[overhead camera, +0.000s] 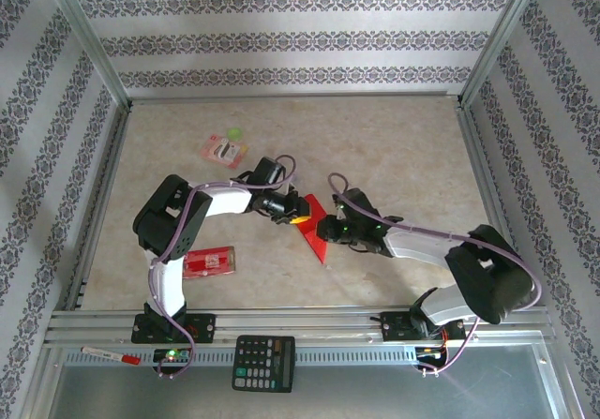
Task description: Fold a paper plane with a square sheet of paper (pick it up from the middle)
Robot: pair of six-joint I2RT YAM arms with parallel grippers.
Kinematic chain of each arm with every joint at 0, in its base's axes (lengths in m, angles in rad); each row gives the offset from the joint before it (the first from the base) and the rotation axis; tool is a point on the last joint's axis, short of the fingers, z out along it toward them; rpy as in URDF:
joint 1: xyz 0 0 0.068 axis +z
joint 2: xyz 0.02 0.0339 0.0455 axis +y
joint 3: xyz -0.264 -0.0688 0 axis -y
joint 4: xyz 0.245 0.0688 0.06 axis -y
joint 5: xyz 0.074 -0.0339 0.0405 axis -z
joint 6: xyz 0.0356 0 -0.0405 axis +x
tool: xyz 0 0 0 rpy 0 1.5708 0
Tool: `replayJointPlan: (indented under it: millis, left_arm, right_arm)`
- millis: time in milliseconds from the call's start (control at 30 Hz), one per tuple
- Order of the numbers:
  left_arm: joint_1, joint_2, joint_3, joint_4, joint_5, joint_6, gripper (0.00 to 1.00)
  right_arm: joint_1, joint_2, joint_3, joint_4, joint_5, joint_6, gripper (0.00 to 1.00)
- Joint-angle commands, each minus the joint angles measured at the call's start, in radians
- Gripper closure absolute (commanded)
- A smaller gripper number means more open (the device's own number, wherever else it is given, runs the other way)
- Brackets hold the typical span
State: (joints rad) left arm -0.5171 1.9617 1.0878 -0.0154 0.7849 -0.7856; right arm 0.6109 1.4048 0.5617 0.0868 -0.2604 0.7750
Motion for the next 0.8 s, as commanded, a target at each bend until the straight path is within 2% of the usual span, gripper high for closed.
replayJointPlan:
  millis: [0, 133, 267, 367, 600, 767]
  left_arm:
    - [0.022, 0.038, 0.081, -0.141, 0.027, 0.154, 0.79]
    - [0.03, 0.097, 0.179, -0.262, 0.016, 0.258, 0.79]
    - [0.041, 0.154, 0.316, -0.342, 0.006, 0.315, 0.76]
    - [0.043, 0.116, 0.353, -0.362, -0.038, 0.319, 0.76]
    - [-0.029, -0.167, 0.036, -0.207, -0.126, 0.17, 0.75]
    - [-0.123, -0.198, -0.095, -0.047, -0.059, 0.05, 0.75]
  right_arm:
    - [-0.074, -0.044, -0.015, -0.045, -0.039, -0.064, 0.77]
    - [-0.146, -0.048, 0.019, -0.102, -0.053, -0.105, 0.72]
    - [-0.158, -0.022, 0.059, -0.11, -0.065, -0.121, 0.7]
    - [-0.164, -0.019, 0.077, -0.132, -0.058, -0.137, 0.69]
    - [-0.216, -0.058, 0.067, -0.208, 0.016, -0.192, 0.63]
    - [-0.249, -0.06, 0.081, -0.208, 0.018, -0.203, 0.62]
